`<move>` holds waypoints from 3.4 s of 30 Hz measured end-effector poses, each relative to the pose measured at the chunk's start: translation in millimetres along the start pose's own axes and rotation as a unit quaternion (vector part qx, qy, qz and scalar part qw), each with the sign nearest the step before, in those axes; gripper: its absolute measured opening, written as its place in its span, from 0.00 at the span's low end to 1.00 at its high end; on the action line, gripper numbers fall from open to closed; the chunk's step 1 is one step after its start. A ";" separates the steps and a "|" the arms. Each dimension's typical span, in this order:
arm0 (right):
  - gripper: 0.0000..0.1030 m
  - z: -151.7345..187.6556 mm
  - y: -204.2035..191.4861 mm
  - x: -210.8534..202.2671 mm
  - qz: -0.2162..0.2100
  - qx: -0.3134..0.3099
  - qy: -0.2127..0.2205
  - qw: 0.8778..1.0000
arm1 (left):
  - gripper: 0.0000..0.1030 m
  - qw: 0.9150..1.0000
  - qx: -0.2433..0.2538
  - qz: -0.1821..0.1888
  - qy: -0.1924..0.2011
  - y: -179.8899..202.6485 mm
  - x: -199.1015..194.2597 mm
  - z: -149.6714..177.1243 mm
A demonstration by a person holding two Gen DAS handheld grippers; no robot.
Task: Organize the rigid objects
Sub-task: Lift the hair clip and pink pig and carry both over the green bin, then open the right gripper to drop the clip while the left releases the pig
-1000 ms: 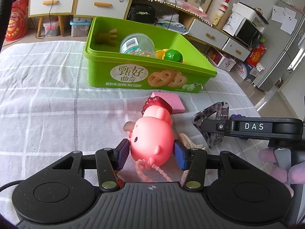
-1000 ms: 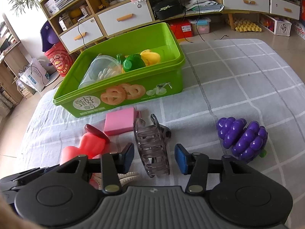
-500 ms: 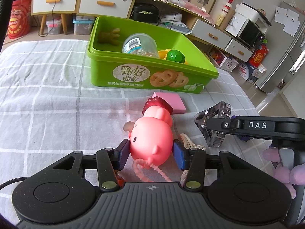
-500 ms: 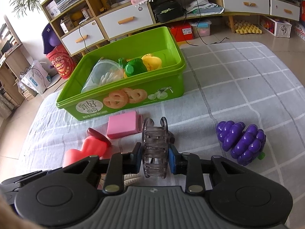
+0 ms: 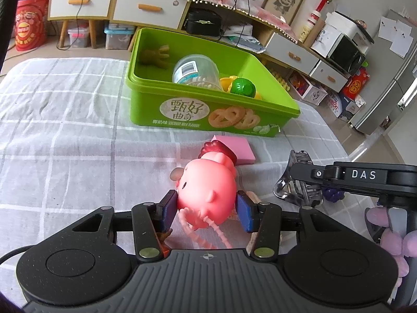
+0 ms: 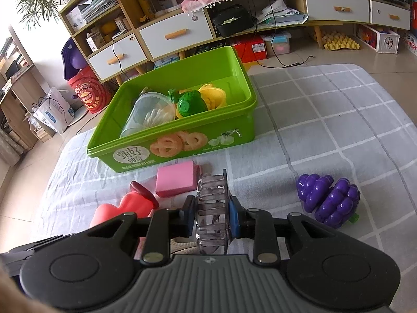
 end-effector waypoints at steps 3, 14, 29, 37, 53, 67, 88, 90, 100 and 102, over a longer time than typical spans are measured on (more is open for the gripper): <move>0.05 -2.0 -0.1 -2.9 -0.003 0.002 0.000 1.000 | 0.52 1.000 -0.002 -0.001 0.000 -0.3 -1.3 -1.7; 0.05 -15.2 4.2 -14.3 -0.023 0.024 0.007 0.999 | 0.51 1.000 -0.012 -0.007 0.006 -1.2 -10.2 -10.7; 0.05 -58.6 12.7 -31.3 -0.065 0.100 0.044 0.992 | 0.50 0.998 -0.019 -0.006 0.058 7.5 -34.4 -50.0; 0.05 -76.7 22.4 -22.2 -0.081 0.149 0.057 0.984 | 0.50 0.994 -0.013 -0.008 0.107 11.1 -38.4 -96.8; 0.05 -106.4 22.5 18.6 -0.065 0.150 0.098 0.982 | 0.50 0.984 0.061 -0.122 0.117 -15.8 27.4 -161.0; 0.05 -106.7 9.5 36.6 -0.031 0.099 0.105 0.989 | 0.58 0.976 0.094 -0.160 0.118 -22.6 41.9 -161.5; 0.48 -91.9 14.2 -7.7 -0.027 0.113 0.084 0.990 | 0.91 0.982 0.099 -0.123 0.101 11.8 9.3 -135.2; 0.48 -89.1 14.8 -15.6 -0.024 0.110 0.084 0.990 | 0.93 0.983 0.095 -0.119 0.101 15.2 4.1 -131.9; 0.54 -66.1 8.5 -47.4 -0.007 0.073 0.076 0.994 | 0.96 0.986 0.079 -0.113 0.091 24.5 -23.2 -100.0; 0.54 -60.8 6.4 -51.2 -0.004 0.066 0.071 0.995 | 0.97 0.986 0.076 -0.115 0.088 24.2 -28.5 -93.3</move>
Point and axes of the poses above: each gripper's, at about its wrist camera, not at the fingertips, and x roughly the way its jaws point, y to its right, z to its underside, the point moved 5 cm from there along x, roughly the way its jaws point, and after that the axes turned 10 degrees about z, right-handed, at the moved point
